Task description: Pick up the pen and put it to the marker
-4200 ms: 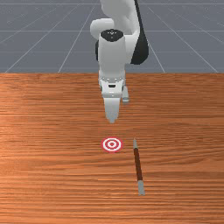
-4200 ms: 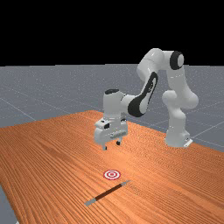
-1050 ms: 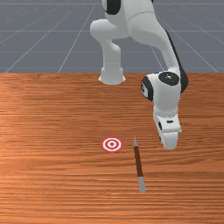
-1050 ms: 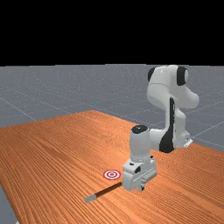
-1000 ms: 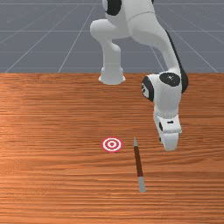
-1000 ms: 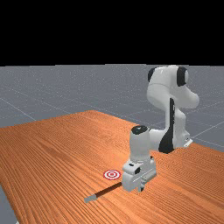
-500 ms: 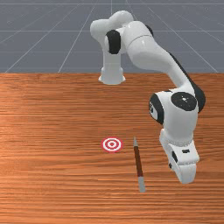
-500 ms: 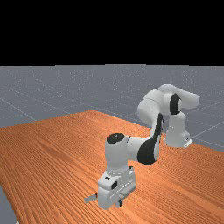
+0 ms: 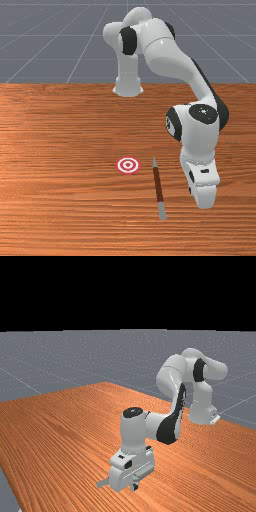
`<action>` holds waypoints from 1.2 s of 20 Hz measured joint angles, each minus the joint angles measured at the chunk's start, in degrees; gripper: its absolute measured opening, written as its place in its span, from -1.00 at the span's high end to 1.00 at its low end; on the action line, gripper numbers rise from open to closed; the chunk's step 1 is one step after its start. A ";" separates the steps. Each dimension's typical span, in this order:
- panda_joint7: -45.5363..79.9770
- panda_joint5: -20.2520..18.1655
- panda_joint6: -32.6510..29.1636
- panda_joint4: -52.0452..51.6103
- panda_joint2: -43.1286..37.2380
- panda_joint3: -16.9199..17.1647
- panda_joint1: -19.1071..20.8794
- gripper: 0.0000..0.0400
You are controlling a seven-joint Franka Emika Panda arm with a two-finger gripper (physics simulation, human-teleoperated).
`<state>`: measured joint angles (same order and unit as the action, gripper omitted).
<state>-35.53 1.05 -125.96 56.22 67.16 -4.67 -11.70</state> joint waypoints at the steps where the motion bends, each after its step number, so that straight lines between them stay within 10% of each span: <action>1: -2.05 0.06 0.91 -0.12 -0.04 -0.33 0.83 1.00; 24: -6.24 -0.53 -3.84 8.50 -4.70 0.40 7.07 1.00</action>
<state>-41.78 0.52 -129.80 64.72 62.46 -4.26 -4.62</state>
